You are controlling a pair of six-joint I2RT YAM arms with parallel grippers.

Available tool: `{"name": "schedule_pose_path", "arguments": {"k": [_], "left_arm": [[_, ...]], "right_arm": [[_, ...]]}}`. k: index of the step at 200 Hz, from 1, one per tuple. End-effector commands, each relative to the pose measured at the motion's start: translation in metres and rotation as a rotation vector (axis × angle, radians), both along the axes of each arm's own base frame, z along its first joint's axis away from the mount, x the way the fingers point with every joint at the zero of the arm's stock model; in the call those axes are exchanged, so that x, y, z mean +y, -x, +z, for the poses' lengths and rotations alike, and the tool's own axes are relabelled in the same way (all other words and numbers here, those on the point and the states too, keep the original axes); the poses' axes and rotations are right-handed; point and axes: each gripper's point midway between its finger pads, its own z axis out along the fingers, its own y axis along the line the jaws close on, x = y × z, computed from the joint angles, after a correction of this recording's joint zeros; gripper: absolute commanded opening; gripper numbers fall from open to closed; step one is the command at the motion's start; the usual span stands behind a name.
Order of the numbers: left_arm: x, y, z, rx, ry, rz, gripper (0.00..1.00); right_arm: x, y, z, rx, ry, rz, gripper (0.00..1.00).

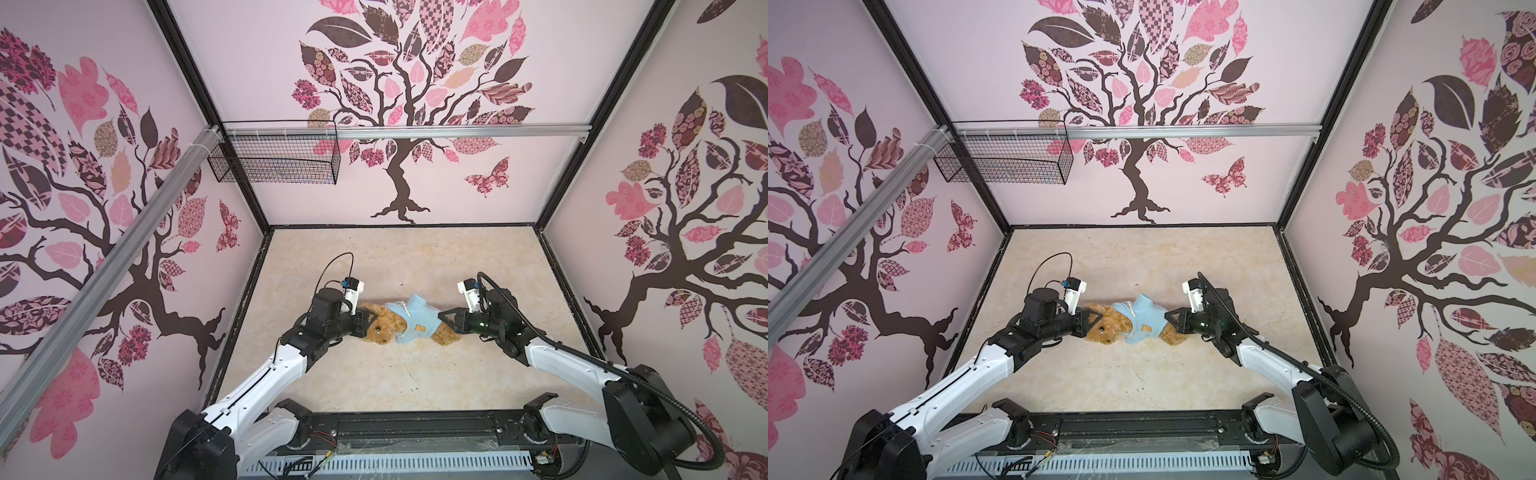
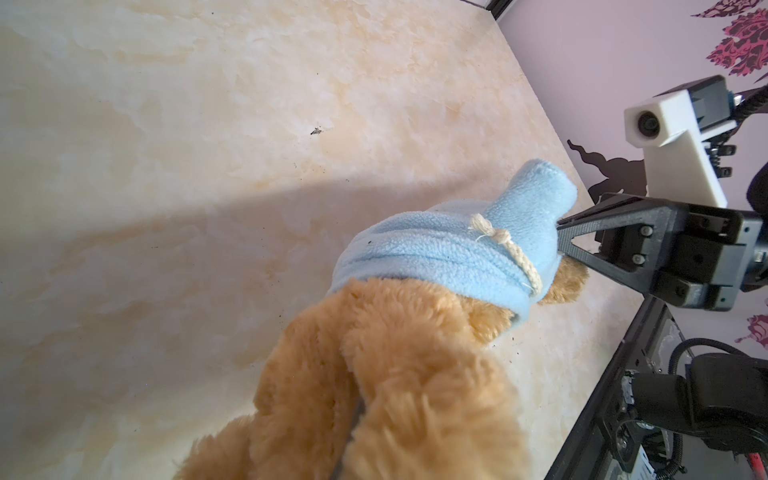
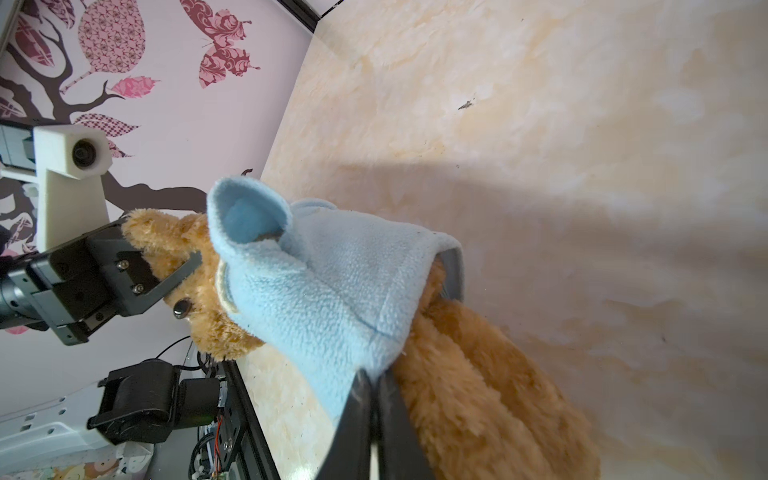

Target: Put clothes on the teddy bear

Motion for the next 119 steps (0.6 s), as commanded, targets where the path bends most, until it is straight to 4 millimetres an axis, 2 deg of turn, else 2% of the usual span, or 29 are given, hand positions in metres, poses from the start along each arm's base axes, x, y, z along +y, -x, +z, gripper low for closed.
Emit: {"name": "schedule_pose_path", "arguments": {"k": [1, 20, 37, 53, 72, 119], "left_arm": [[0.000, -0.004, 0.007, -0.005, 0.013, -0.005, 0.00], [-0.005, 0.004, 0.009, 0.010, 0.035, -0.069, 0.00], [-0.006, 0.006, 0.014, 0.035, 0.059, -0.102, 0.00], [-0.003, 0.004, 0.016, 0.074, 0.076, -0.101, 0.00], [-0.002, 0.002, 0.019, 0.125, 0.098, -0.098, 0.00], [-0.007, 0.003, 0.016, 0.264, 0.137, -0.079, 0.00]], "right_arm": [[-0.011, -0.007, 0.016, -0.087, 0.107, -0.024, 0.25], [-0.019, -0.007, 0.039, -0.186, 0.104, -0.060, 0.33], [-0.016, -0.004, 0.058, -0.263, 0.086, -0.054, 0.38], [-0.012, -0.006, 0.067, -0.302, 0.092, -0.057, 0.42], [-0.010, -0.014, 0.063, -0.283, 0.102, -0.066, 0.46], [-0.006, -0.034, 0.030, -0.197, 0.141, -0.095, 0.50]]}}
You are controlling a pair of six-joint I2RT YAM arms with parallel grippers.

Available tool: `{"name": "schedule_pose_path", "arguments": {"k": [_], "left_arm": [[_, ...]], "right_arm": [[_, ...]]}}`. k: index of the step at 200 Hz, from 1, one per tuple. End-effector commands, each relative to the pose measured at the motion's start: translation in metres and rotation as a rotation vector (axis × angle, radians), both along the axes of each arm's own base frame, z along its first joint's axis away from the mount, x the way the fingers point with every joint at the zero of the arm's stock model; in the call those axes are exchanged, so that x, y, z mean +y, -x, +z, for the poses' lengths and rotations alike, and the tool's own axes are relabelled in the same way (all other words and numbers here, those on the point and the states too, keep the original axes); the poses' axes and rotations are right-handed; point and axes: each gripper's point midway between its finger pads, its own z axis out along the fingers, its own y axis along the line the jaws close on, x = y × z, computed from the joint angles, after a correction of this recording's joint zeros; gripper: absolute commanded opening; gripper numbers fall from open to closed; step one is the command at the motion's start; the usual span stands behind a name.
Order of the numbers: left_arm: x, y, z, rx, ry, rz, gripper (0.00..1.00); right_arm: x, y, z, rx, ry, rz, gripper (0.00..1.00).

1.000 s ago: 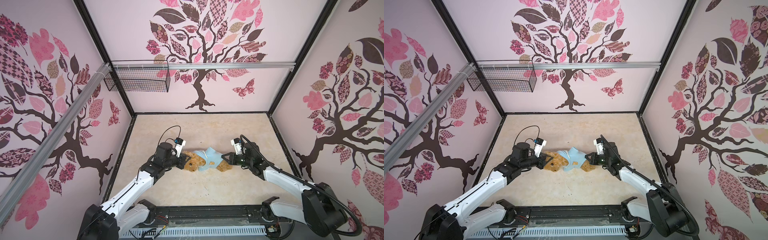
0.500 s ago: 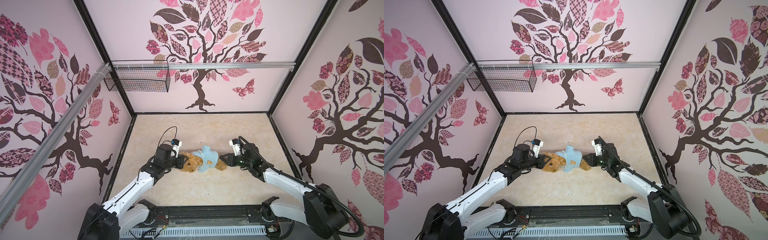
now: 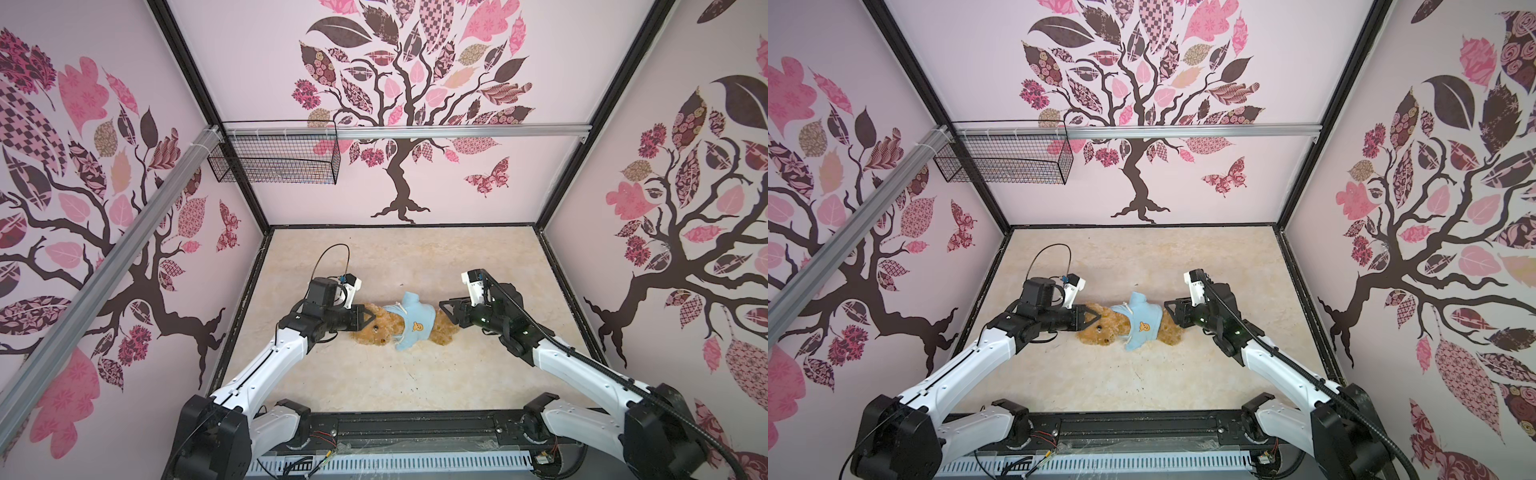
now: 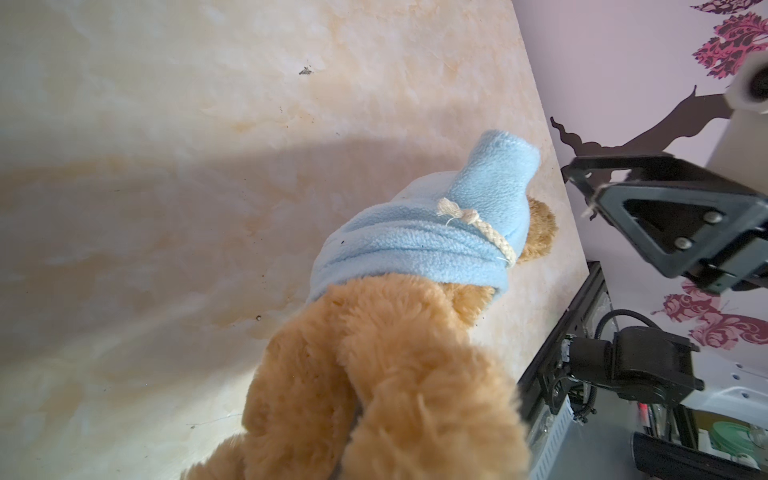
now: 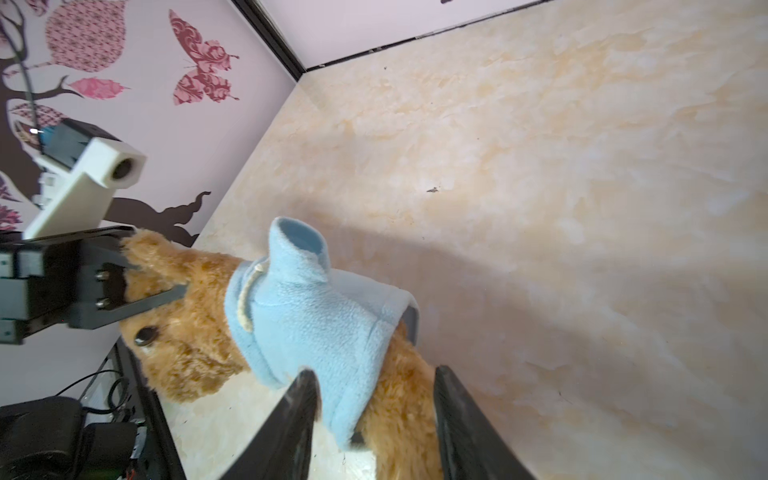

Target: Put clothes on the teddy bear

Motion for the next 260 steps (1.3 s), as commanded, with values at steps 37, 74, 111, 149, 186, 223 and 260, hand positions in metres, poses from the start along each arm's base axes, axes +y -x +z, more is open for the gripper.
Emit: {"name": "schedule_pose_path", "arguments": {"k": [37, 74, 111, 149, 186, 223, 260], "left_arm": [[-0.015, -0.010, 0.008, 0.141, 0.058, -0.037, 0.00], [-0.022, -0.025, -0.002, 0.223, 0.035, -0.099, 0.02], [-0.020, -0.061, -0.005, 0.219, -0.014, -0.055, 0.43], [0.011, -0.107, 0.008, 0.122, -0.216, 0.110, 0.79], [0.045, -0.093, 0.036, 0.003, -0.324, 0.262, 0.84], [0.014, -0.008, 0.040, -0.048, -0.243, 0.209, 0.78], [-0.013, 0.056, 0.022, -0.028, -0.111, 0.106, 0.74]], "right_arm": [[0.005, -0.011, -0.009, 0.048, 0.007, -0.012, 0.52], [-0.024, -0.016, -0.026, 0.094, 0.056, -0.110, 0.55], [-0.026, -0.023, -0.053, 0.198, 0.041, -0.099, 0.54], [-0.037, -0.023, -0.076, 0.255, 0.112, -0.117, 0.53], [-0.038, -0.018, -0.096, 0.322, 0.123, -0.116, 0.52], [-0.043, -0.025, -0.090, 0.330, 0.136, -0.145, 0.52], [-0.049, -0.022, -0.044, 0.192, 0.123, -0.165, 0.53]]}}
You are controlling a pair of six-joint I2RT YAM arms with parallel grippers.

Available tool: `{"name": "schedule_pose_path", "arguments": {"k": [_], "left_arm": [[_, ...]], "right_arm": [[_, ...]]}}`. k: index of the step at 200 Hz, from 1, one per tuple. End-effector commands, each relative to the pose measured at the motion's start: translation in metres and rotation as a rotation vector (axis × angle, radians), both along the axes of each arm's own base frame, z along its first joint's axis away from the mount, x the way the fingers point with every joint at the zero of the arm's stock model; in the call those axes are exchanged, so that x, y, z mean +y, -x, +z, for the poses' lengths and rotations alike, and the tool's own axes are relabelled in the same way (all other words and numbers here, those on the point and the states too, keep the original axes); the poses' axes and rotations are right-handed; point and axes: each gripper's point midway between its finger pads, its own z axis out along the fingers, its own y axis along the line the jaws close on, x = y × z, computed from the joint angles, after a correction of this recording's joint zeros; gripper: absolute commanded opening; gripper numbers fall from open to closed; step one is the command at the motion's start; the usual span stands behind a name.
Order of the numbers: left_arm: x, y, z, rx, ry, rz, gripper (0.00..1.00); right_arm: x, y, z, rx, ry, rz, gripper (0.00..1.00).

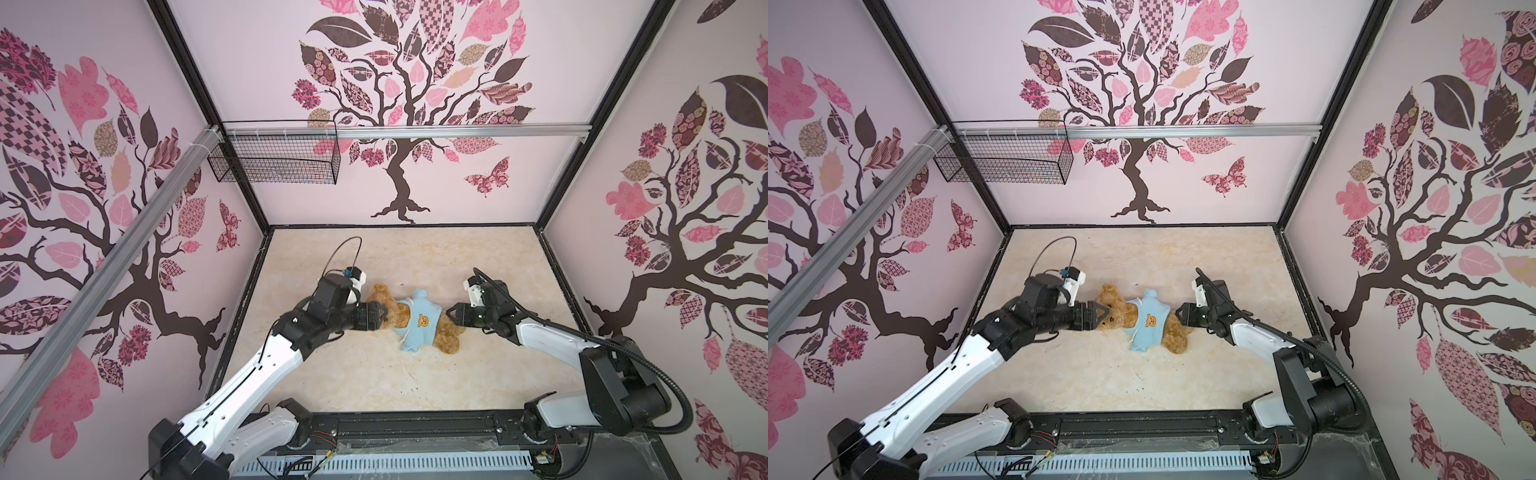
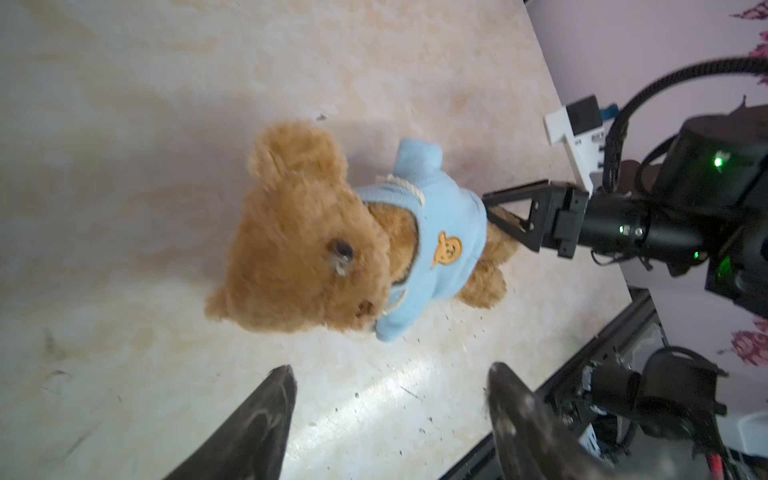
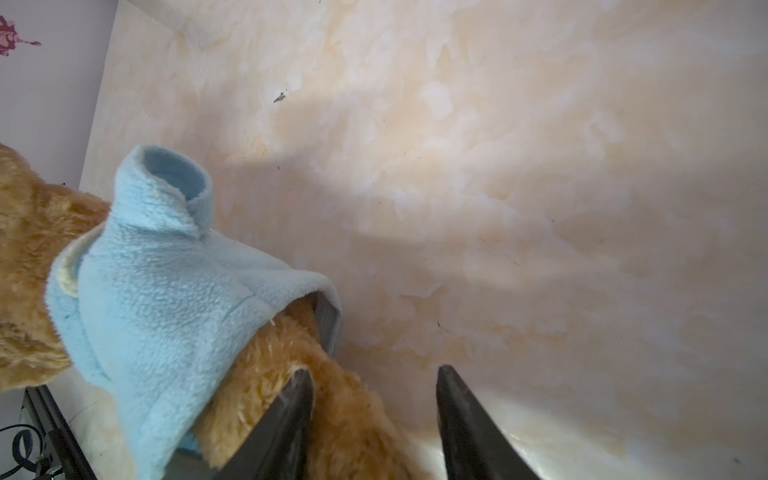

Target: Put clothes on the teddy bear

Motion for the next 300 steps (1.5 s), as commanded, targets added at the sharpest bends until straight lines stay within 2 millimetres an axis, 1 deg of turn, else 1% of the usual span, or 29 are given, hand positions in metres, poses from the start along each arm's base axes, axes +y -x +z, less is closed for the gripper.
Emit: {"name": "schedule_pose_path", "arguments": {"k": [1, 11, 18, 28, 38, 57, 78, 88, 115, 140, 152, 171, 189, 204, 255, 274, 300], "left_arm": [[-0.004, 0.022, -0.027, 0.062, 0.049, 0.020, 0.74], [-0.009, 0.030, -0.030, 0.066, 0.078, -0.001, 0.74], [-0.010, 0.033, -0.031, 0.068, 0.087, -0.016, 0.74], [-0.010, 0.035, -0.032, 0.062, 0.085, -0.026, 0.74], [-0.009, 0.034, -0.032, 0.052, 0.080, -0.030, 0.75], [-0.010, 0.035, -0.037, 0.064, 0.064, -0.043, 0.75], [-0.014, 0.038, -0.044, 0.095, 0.066, -0.059, 0.75], [-0.014, 0.039, -0.047, 0.100, 0.069, -0.061, 0.75], [-0.012, 0.040, -0.053, 0.096, 0.065, -0.057, 0.75], [-0.011, 0.044, -0.061, 0.120, 0.061, -0.060, 0.75], [-0.014, 0.046, -0.063, 0.128, 0.083, -0.066, 0.75], [-0.019, 0.048, -0.064, 0.136, 0.116, -0.074, 0.74], [-0.023, 0.048, -0.065, 0.131, 0.137, -0.082, 0.74], [-0.029, 0.046, -0.066, 0.129, 0.148, -0.092, 0.74], [-0.047, 0.026, -0.070, 0.099, 0.130, -0.113, 0.78], [-0.055, 0.019, -0.070, 0.097, 0.125, -0.125, 0.80], [-0.067, 0.011, -0.073, 0.098, 0.114, -0.134, 0.81]], "right_arm": [[-0.005, -0.002, 0.042, -0.119, 0.008, -0.013, 0.53], [-0.001, 0.001, 0.056, -0.174, 0.005, 0.009, 0.56], [0.007, 0.004, 0.066, -0.214, 0.006, 0.042, 0.61], [0.019, 0.008, 0.075, -0.269, 0.037, 0.081, 0.64], [0.033, 0.012, 0.081, -0.313, 0.076, 0.129, 0.65], [0.055, 0.013, 0.081, -0.334, 0.133, 0.199, 0.66], [0.078, 0.013, 0.071, -0.330, 0.206, 0.281, 0.70], [0.087, 0.012, 0.062, -0.327, 0.262, 0.313, 0.72], [0.097, -0.004, 0.037, -0.283, 0.358, 0.346, 0.73], [0.106, -0.016, 0.020, -0.233, 0.387, 0.372, 0.73], [0.108, -0.022, 0.012, -0.183, 0.357, 0.374, 0.70], [0.100, -0.031, -0.006, -0.049, 0.272, 0.347, 0.61], [0.092, -0.033, -0.023, 0.056, 0.183, 0.314, 0.56], [0.085, -0.032, -0.031, 0.108, 0.124, 0.288, 0.53], [0.084, -0.019, -0.033, 0.139, 0.044, 0.268, 0.53], [0.082, -0.015, -0.031, 0.138, 0.029, 0.258, 0.54], [0.080, -0.009, -0.023, 0.123, -0.006, 0.232, 0.57]]}}
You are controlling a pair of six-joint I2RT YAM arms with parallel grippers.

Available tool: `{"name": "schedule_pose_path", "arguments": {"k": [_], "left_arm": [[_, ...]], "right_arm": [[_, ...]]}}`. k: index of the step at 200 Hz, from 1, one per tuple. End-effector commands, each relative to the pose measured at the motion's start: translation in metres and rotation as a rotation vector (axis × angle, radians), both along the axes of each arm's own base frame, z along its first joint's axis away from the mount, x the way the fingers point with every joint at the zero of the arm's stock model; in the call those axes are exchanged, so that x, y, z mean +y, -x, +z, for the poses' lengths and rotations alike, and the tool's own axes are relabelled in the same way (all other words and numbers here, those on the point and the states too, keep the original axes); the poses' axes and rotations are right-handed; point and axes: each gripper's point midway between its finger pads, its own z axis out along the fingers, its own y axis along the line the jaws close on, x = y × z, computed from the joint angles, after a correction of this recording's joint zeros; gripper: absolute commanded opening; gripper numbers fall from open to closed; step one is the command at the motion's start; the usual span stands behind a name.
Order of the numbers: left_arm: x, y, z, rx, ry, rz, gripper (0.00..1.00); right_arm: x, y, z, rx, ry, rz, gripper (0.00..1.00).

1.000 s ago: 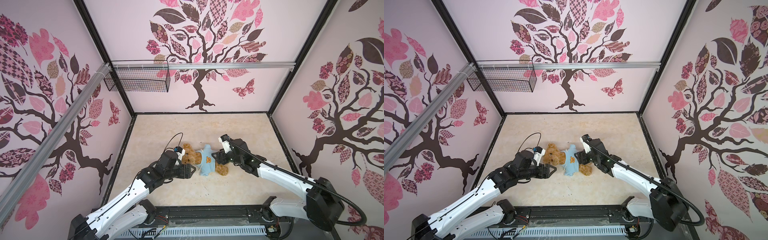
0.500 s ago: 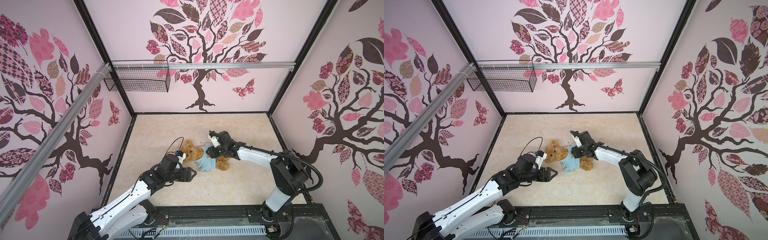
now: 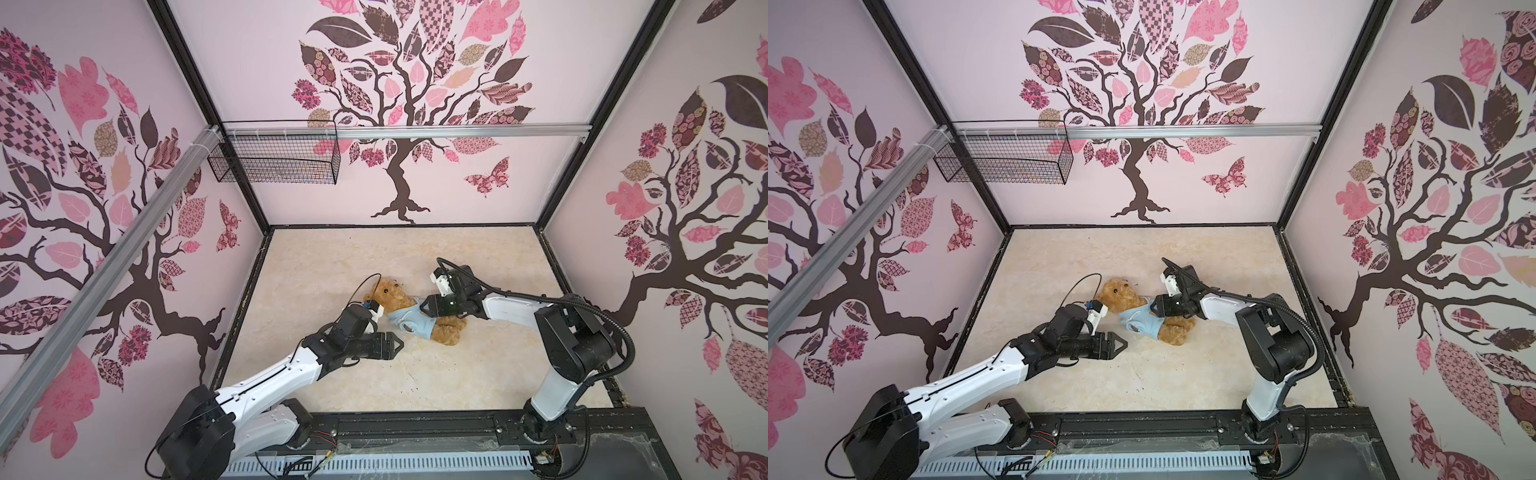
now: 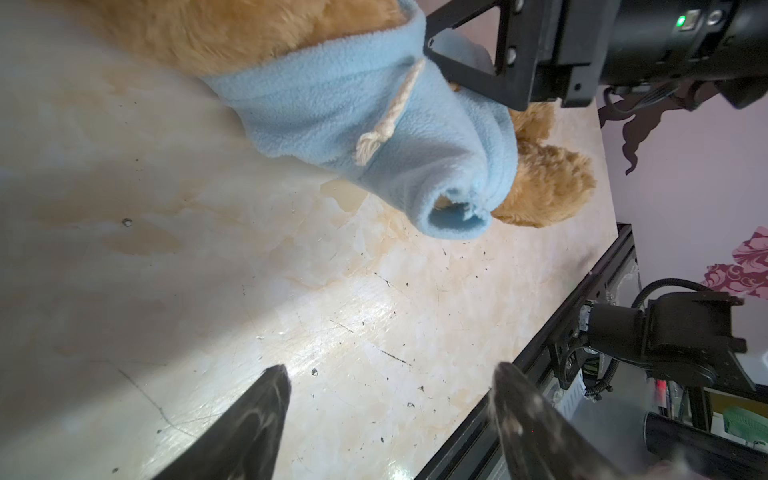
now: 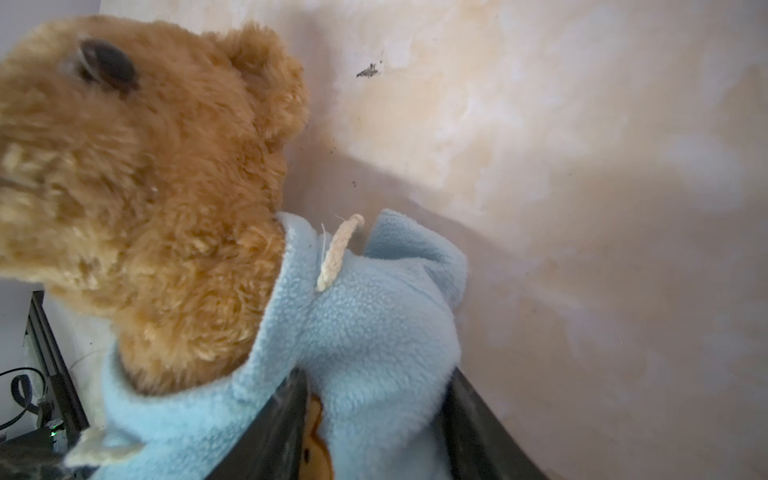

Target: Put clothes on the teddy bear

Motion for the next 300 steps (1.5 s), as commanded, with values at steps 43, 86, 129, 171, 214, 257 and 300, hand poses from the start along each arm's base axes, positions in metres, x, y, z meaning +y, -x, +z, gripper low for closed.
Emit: {"name": "schedule_pose_path", "arguments": {"k": [43, 86, 129, 171, 214, 257, 300], "left_arm": [[-0.050, -0.024, 0.025, -0.090, 0.050, -0.054, 0.83], [-0.063, -0.041, 0.014, -0.070, 0.030, -0.028, 0.78], [-0.067, -0.054, 0.002, -0.057, -0.006, 0.000, 0.65], [-0.058, -0.065, -0.004, -0.046, -0.005, 0.017, 0.56], [-0.043, -0.083, -0.003, -0.036, 0.020, 0.050, 0.58], [-0.034, -0.081, -0.001, -0.037, 0.012, 0.061, 0.67], [-0.020, -0.069, 0.013, -0.051, 0.020, 0.080, 0.74]], "right_arm": [[-0.005, 0.022, 0.014, 0.016, -0.061, -0.041, 0.59], [-0.007, 0.025, 0.026, -0.017, -0.094, -0.055, 0.60], [-0.008, 0.032, 0.027, -0.017, -0.111, -0.055, 0.60], [-0.019, 0.046, 0.025, -0.021, -0.096, -0.063, 0.60], [-0.016, 0.068, 0.039, -0.028, -0.197, -0.033, 0.60], [-0.025, 0.066, 0.057, -0.150, -0.164, -0.028, 0.61], [-0.018, 0.067, 0.082, -0.383, -0.038, 0.028, 0.62]]}}
